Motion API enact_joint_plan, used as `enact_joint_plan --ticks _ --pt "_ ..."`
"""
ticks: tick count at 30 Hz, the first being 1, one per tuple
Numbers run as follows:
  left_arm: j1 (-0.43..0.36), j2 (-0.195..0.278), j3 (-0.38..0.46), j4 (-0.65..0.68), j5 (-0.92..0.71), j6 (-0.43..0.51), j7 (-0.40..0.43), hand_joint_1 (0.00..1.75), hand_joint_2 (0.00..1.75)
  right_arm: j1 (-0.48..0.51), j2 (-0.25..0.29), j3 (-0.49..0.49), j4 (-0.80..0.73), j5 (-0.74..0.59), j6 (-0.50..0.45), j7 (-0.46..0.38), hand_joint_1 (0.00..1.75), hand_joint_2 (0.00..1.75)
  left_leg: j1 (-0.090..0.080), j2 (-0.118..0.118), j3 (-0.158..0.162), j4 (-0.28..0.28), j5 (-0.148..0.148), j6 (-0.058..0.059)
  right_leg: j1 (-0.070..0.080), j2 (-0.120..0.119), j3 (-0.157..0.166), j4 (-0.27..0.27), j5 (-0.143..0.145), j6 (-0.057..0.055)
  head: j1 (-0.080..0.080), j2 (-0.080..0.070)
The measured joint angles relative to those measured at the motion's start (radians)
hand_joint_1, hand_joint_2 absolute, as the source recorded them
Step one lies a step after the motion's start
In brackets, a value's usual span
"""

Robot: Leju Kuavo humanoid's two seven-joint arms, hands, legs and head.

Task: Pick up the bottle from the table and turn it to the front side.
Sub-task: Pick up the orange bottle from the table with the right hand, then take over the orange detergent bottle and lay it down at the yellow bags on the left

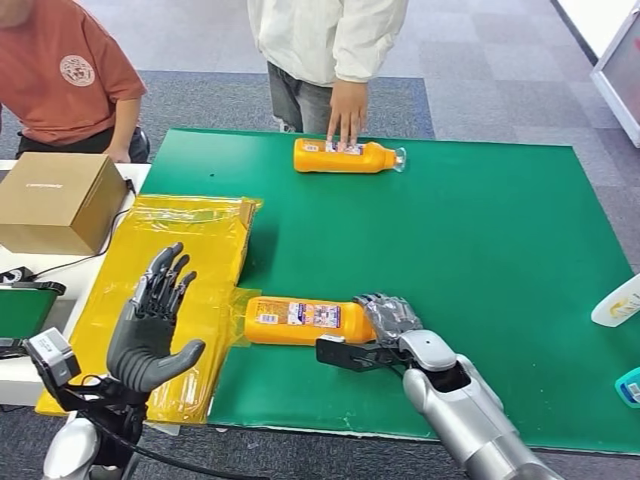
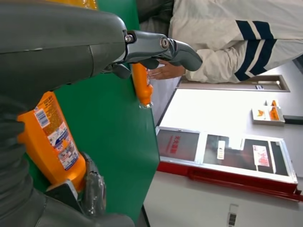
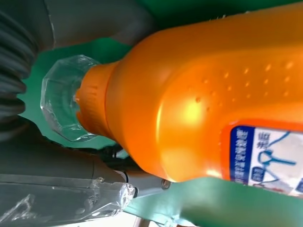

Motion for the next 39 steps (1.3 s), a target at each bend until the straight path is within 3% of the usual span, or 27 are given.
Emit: enact_joint_plan --ticks 12,15,21,30,39 --pt "-0.009 0.0 0.002 0.009 0.02 0.003 0.007 0.0 1.75 -0.011 0.0 0.0 0.016 -0.09 -0.028 -0.011 1.75 1.75 0.0 0.0 -0.001 0.0 0.0 0.0 0.0 0.0 0.004 0.0 0.0 0.0 0.0 0.0" --pt "-0.005 0.0 0.003 0.014 0.007 0.011 0.002 0.0 1.75 0.008 -0.001 -0.034 0.015 -0.213 -0.035 -0.079 1.75 1.75 0.0 0.0 -0.001 0.0 0.0 0.0 0.0 0.0 0.004 0.0 0.0 0.0 0.0 0.0" --pt "0.008 0.002 0.003 0.025 -0.008 0.029 -0.029 0.0 1.75 0.116 -0.002 -0.147 -0.092 -0.601 0.034 -0.25 1.75 1.75 0.0 -0.001 -0.004 0.0 0.0 0.0 0.0 0.0 0.002 0.0 -0.001 0.0 0.0 0.0" --pt "0.021 0.011 0.003 0.025 -0.049 0.078 -0.055 0.0 1.75 0.231 -0.006 -0.247 -0.313 -0.876 0.056 -0.33 1.75 1.75 0.0 -0.001 -0.005 0.0 -0.001 0.0 0.0 0.0 0.001 0.0 -0.001 0.0 0.0 0.0" --pt "-0.052 0.007 -0.042 0.043 0.049 0.084 -0.026 0.0 1.75 0.267 -0.004 -0.209 -0.474 -0.882 0.012 -0.36 1.75 1.75 0.0 -0.001 -0.006 0.0 0.0 0.0 0.0 0.0 0.0 0.0 -0.001 0.0 0.0 0.0"
